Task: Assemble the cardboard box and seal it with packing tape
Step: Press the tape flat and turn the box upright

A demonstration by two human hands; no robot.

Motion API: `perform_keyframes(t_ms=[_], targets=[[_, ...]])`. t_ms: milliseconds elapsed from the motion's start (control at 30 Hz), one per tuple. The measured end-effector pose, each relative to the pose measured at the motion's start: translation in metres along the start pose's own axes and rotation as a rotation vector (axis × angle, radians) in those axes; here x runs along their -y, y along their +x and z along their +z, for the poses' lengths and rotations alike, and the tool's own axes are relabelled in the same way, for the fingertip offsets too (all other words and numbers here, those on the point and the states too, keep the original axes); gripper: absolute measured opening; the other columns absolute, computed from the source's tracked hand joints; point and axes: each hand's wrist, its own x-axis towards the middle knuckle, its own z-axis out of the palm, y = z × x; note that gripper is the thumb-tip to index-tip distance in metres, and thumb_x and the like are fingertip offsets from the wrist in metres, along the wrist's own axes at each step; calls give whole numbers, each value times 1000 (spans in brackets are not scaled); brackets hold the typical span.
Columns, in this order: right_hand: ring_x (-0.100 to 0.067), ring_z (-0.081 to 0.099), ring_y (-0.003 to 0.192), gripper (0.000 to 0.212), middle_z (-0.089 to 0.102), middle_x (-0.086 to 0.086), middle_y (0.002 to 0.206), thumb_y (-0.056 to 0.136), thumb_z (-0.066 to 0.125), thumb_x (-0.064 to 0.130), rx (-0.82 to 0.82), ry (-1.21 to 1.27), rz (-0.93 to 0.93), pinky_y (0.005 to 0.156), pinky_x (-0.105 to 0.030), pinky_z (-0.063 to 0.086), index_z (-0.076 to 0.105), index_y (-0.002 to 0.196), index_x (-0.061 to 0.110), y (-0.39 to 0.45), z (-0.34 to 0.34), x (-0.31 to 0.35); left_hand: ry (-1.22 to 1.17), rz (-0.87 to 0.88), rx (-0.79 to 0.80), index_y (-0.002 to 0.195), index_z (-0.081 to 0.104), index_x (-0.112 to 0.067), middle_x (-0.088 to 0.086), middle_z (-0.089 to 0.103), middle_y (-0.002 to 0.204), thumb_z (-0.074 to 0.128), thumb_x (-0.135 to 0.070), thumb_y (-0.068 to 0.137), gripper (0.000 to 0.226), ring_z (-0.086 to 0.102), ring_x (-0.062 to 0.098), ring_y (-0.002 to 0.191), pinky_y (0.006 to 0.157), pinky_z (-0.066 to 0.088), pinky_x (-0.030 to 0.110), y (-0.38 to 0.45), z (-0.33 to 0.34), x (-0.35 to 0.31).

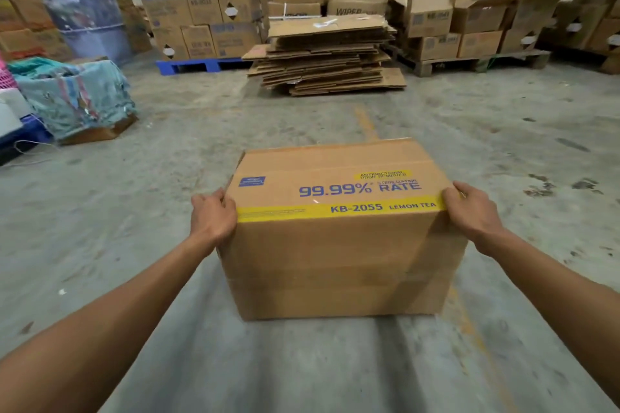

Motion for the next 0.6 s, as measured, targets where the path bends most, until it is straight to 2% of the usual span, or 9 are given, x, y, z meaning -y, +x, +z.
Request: perform_keyframes(t_ms=[100,167,233,267,300,367,433,500,600], targets=[[-38,53,114,58,58,-14,131,80,34,50,107,-104,37,91,-48,50,56,128,24,7,-1,-5,29,-145,136,127,53,-12,24,46,138,35,-51,86,59,50,42,118,102,42,48,7,2,9],[-36,54,111,50,57,-12,132,90,35,48,171,-113,51,80,-43,52,50,133,28,16,0,-4,6,-174,173,144,40,-13,18,41,148,36,-59,87,73,44,39,130,107,37,46,10,2,7],[-32,57,100,52,55,-8,129,94,38,53,254,-76,117,67,-37,50,41,140,31,25,0,0,-34,-182,206,153,21,-16,14,30,157,39,-61,91,79,36,36,139,111,32,43,16,3,3],[-30,58,98,55,53,-5,129,94,39,55,298,-53,145,67,-36,49,36,143,32,30,-1,4,-77,-192,242,155,13,-17,11,25,159,41,-62,91,83,33,34,141,112,31,43,18,2,1],[-29,57,104,59,51,-3,135,95,42,55,329,-33,145,74,-37,50,30,147,31,36,-1,6,-137,-204,292,156,6,-18,8,22,160,45,-62,90,88,32,32,141,113,31,43,20,2,-1],[-26,46,129,69,32,2,157,96,47,46,354,6,105,95,-35,41,15,155,31,46,-2,8,-264,-206,367,155,-3,-21,1,21,160,52,-60,89,95,36,26,139,111,35,41,21,1,-3],[-20,39,136,73,20,7,162,95,48,44,381,47,92,95,-30,36,8,156,36,51,0,7,-368,-198,392,156,0,-24,-4,32,154,58,-55,88,94,47,21,128,101,42,36,23,2,0],[-19,38,136,78,22,7,161,93,52,51,378,53,67,94,-28,34,8,155,38,53,4,1,-439,-193,403,154,15,-27,-9,47,138,63,-53,86,87,57,15,111,92,47,32,23,6,3],[-18,46,128,92,33,4,157,85,61,60,362,119,72,94,-30,39,10,156,32,53,8,-7,-469,-146,393,134,38,-33,-9,61,118,65,-46,87,55,64,12,100,90,51,34,19,9,6]])
